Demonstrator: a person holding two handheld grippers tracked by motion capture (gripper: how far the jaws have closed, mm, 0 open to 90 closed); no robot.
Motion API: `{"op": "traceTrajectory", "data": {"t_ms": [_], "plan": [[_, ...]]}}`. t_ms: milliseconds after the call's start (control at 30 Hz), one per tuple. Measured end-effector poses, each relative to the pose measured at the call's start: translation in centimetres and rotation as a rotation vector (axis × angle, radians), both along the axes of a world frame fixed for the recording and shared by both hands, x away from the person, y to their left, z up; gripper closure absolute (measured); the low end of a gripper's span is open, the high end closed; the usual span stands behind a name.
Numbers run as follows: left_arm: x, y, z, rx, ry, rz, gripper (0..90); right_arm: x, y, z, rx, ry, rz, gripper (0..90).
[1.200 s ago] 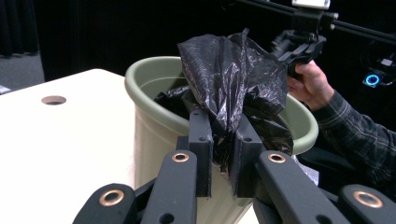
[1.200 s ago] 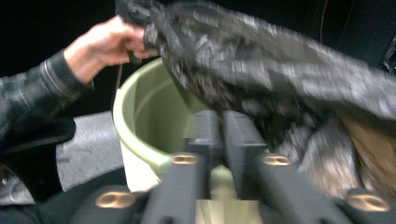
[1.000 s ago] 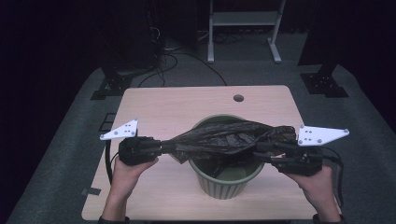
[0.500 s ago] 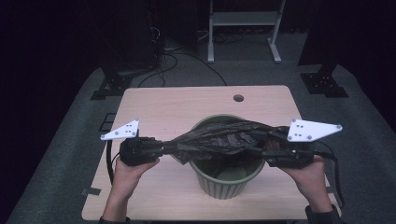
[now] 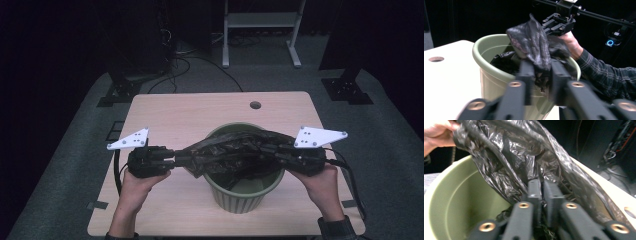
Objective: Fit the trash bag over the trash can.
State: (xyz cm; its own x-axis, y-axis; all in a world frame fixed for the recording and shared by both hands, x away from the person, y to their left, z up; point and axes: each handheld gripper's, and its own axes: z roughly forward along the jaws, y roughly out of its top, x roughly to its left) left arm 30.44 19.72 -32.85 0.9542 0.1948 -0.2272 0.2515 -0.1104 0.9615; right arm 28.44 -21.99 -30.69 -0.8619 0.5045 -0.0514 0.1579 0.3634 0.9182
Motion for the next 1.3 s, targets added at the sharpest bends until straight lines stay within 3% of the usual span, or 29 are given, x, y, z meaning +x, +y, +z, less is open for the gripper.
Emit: {"op": "traceTrajectory", "data": {"t_ms": [100,267,367,600,933,1300], "plan": [[-0.1,0.4,0.5,0.0,-0.015,0.022,44.8,0.3,-0.2,-0.1,0.017,0.026,0.013,89.6],[-0.2,1.1,2.0,-0.032,-0.043,0.022,29.1,0.5,-0.2,-0.1,0.021,0.035,0.026,89.7],[0.5,0.5,3.1,-0.031,-0.052,0.022,28.1,0.6,-0.1,-0.1,0.02,0.036,0.035,89.8],[3.0,-3.4,4.9,0.008,-0.049,-0.045,28.5,0.8,0.1,0.0,0.026,0.05,0.056,89.8],[6.7,-8.0,5.7,0.077,-0.016,-0.132,31.5,1.5,0.4,0.2,0.03,0.071,0.091,89.9],[7.9,-11.2,5.2,0.16,0.01,-0.187,35.0,2.3,0.9,0.2,0.029,0.094,0.118,89.9]]}}
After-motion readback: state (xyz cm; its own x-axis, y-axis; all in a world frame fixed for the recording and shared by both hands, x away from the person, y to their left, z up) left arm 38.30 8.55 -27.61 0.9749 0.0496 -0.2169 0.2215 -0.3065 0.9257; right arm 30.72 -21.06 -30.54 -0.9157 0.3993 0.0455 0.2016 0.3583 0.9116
